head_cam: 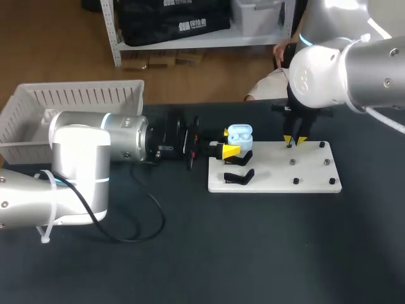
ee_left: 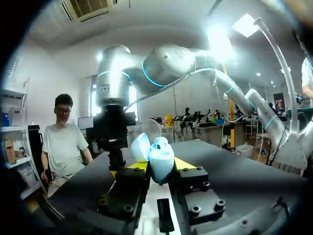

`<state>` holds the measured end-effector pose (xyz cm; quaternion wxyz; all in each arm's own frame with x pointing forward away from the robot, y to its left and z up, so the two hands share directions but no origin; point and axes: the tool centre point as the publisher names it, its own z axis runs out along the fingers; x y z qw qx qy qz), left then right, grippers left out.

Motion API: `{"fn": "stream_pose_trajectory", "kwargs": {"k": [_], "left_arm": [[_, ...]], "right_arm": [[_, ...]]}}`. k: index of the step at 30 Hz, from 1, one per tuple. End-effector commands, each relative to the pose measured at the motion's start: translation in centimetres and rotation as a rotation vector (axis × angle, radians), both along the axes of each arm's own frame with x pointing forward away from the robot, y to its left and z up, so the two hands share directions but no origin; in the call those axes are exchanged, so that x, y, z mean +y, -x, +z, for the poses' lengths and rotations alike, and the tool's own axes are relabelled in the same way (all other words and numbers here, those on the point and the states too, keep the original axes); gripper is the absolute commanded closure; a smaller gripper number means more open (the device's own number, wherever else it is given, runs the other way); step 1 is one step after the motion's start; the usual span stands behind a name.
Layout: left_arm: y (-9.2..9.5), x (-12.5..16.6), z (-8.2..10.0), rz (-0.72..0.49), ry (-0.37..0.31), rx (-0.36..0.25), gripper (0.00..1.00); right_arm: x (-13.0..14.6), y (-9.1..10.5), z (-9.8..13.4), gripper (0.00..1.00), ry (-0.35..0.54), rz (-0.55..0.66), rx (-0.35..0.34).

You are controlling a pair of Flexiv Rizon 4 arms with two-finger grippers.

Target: Pick up each earbud case from the left stands, insert the matching earbuds, close the lid, and place the case in the box.

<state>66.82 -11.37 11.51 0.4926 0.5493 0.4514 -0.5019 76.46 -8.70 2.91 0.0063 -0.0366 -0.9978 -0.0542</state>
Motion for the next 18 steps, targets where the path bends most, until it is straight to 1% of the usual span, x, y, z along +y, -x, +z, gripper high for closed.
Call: {"fn": "stream_pose_trajectory", "kwargs": {"k": [1,6,10,13,16,18], "left_arm": [[0.0,0.0,-0.1,0.002,0.004,-0.004,1.00],[0.0,0.0,-0.1,0.002,0.004,-0.004,1.00],[0.0,0.0,-0.1,0.002,0.004,-0.004,1.00],[0.0,0.0,-0.1,0.002,0.004,-0.004,1.00],[0.0,0.0,-0.1,0.002,0.004,-0.004,1.00],[0.0,0.0,-0.1,0.002,0.004,-0.004,1.00]], "right_arm": [[-0.1,0.1,0.5,1.00,-0.003,-0.006,0.000],[-0.1,0.7,1.7,1.00,-0.006,-0.015,-0.011],[0.1,1.8,3.7,1.00,-0.014,-0.020,-0.032],[0.3,2.6,5.4,1.00,-0.016,-0.020,-0.054],[0.7,3.6,7.6,1.00,0.011,0.015,-0.075],[1.0,4.4,9.2,1.00,0.009,0.016,-0.083]]}}
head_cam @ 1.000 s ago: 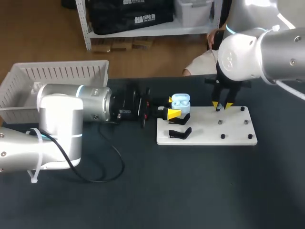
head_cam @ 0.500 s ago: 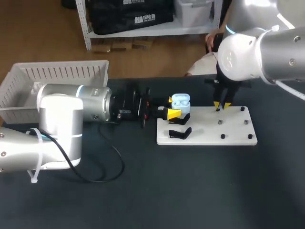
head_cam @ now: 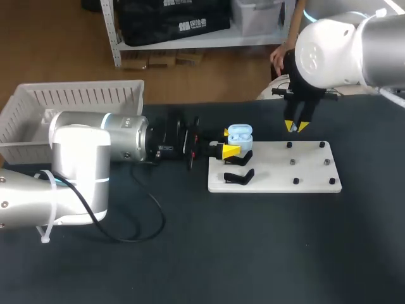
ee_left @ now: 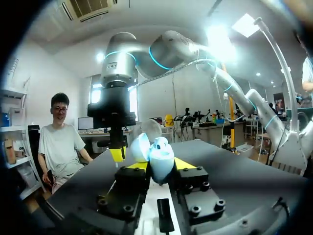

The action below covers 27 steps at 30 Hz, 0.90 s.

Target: Pick up each earbud case from the left stands, insert the matching earbuds, close the lid, and place the case in the box.

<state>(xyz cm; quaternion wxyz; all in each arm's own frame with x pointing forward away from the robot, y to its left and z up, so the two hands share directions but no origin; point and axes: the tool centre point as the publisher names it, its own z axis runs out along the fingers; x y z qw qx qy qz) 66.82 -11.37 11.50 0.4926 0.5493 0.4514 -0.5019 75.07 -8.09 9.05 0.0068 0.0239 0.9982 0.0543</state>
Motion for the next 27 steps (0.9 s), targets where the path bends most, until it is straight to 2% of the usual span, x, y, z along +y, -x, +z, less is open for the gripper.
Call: {"fn": "stream_pose_trajectory", "kwargs": {"k": [1,7,13,21,27], "left_arm": [[0.0,0.0,-0.1,0.002,0.004,-0.004,1.00],[0.0,0.0,-0.1,0.002,0.004,-0.004,1.00],[0.0,0.0,-0.1,0.002,0.004,-0.004,1.00],[0.0,0.0,-0.1,0.002,0.004,-0.004,1.00],[0.0,0.0,-0.1,0.002,0.004,-0.004,1.00]], "right_arm": [[0.5,3.2,3.5,1.00,0.009,0.000,-0.055],[2.0,5.5,8.1,1.00,0.013,0.016,-0.090],[4.2,8.0,11.2,1.00,0.041,0.088,-0.100],[8.6,10.7,12.2,1.00,0.067,0.183,-0.081],[8.9,10.9,12.4,1.00,0.059,0.188,-0.070]]}}
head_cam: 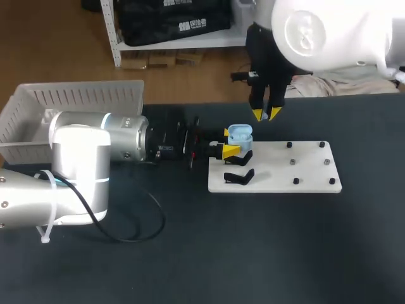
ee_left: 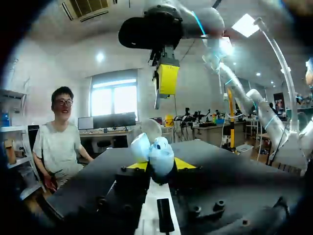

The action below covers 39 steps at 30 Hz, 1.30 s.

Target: Pick up each earbud case from the left stands, insert the matching earbuds, close the lid, and place the case in the box.

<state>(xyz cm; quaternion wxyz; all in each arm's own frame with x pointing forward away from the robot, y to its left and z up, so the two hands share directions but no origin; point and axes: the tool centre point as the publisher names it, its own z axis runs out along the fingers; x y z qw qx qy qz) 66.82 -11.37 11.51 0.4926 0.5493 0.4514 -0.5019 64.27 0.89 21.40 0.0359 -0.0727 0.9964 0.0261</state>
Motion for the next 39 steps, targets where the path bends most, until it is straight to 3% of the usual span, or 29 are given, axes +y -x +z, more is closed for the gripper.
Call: {"fn": "stream_pose_trajectory", "kwargs": {"k": [1,11,17,26,39], "left_arm": [[0.0,0.0,-0.1,0.002,0.004,-0.004,1.00],[0.0,0.0,-0.1,0.002,0.004,-0.004,1.00],[0.0,0.0,-0.1,0.002,0.004,-0.004,1.00],[0.0,0.0,-0.1,0.002,0.004,-0.004,1.00],[0.0,0.0,-0.1,0.002,0.004,-0.004,1.00]], "right_arm": [[0.0,0.1,0.0,1.00,-0.001,-0.001,-0.003],[0.0,0.1,0.0,1.00,-0.001,-0.001,-0.003],[1.6,-0.2,0.2,1.00,0.037,0.094,-0.002],[2.9,-0.1,-0.9,1.00,0.091,0.201,0.059],[3.3,0.1,-2.5,1.00,0.133,0.210,0.080]]}}
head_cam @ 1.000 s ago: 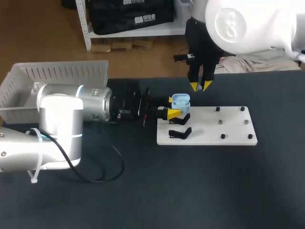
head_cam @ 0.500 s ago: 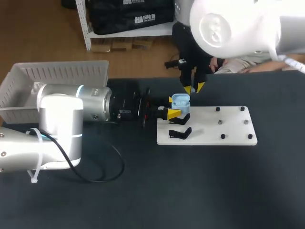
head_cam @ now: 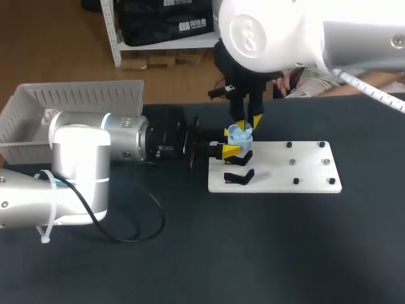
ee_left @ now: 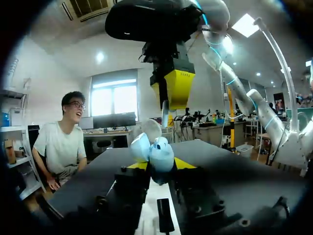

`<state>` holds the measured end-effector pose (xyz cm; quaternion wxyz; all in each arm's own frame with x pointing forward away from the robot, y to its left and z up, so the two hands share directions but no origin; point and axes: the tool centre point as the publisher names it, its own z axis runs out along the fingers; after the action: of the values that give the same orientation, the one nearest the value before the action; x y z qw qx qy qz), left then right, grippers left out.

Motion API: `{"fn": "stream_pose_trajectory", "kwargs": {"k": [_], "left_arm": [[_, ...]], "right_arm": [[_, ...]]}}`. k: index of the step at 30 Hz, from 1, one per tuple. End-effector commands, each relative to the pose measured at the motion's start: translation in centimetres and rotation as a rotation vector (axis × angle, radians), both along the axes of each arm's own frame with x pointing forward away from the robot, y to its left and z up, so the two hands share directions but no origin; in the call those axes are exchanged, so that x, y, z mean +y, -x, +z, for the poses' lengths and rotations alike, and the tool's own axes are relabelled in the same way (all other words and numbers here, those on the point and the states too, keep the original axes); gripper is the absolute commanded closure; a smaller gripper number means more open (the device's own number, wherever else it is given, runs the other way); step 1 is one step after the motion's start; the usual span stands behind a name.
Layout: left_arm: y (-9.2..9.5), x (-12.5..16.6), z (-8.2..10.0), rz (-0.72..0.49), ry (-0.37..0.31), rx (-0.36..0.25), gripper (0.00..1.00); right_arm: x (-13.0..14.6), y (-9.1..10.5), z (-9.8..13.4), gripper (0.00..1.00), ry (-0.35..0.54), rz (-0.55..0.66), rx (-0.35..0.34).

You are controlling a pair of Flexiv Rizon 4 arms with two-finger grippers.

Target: Pick up each earbud case from the left stands, insert the matching earbuds, close the lid, and place the case in the box.

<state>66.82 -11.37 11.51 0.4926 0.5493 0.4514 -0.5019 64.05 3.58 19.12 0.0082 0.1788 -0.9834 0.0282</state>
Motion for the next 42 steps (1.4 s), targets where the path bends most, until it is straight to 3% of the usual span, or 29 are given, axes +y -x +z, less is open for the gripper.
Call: {"fn": "stream_pose_trajectory", "kwargs": {"k": [1,42], "left_arm": [[0.0,0.0,-0.1,0.002,0.004,-0.004,1.00],[0.0,0.0,-0.1,0.002,0.004,-0.004,1.00]], "right_arm": [[0.7,-0.1,-0.3,1.00,0.012,-0.001,0.008],[2.2,-0.7,-1.6,1.00,0.012,0.039,0.017]]}}
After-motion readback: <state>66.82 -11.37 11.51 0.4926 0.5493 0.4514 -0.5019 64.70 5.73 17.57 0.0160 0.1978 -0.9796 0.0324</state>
